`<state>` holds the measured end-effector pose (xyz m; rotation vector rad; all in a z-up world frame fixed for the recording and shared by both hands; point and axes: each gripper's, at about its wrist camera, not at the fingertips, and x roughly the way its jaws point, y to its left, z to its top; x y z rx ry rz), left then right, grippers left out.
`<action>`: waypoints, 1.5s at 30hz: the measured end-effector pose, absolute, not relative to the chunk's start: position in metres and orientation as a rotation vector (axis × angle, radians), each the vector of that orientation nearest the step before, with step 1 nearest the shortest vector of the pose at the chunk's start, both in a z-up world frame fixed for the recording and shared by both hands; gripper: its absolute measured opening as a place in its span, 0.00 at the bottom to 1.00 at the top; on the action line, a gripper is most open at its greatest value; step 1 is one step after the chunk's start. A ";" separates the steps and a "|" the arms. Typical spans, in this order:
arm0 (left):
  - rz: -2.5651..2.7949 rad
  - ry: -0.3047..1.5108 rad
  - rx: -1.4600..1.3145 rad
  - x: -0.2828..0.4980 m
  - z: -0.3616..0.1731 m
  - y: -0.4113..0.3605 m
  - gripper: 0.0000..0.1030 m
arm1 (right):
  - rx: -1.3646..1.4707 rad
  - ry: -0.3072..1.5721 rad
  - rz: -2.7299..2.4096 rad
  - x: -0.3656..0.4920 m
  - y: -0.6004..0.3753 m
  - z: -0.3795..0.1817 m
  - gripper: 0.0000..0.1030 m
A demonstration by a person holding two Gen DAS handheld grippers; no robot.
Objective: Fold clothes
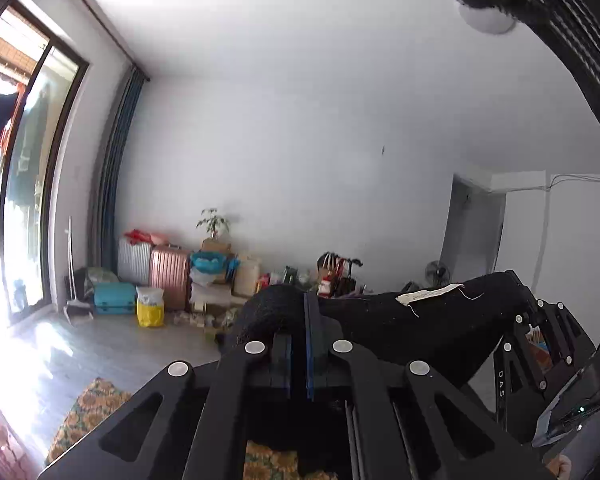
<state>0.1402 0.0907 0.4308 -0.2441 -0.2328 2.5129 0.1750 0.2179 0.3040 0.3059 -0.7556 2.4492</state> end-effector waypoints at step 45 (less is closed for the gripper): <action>2.747 -0.327 -1.588 0.118 0.022 -0.006 0.05 | -1.631 -0.348 3.284 0.232 0.237 -0.054 0.34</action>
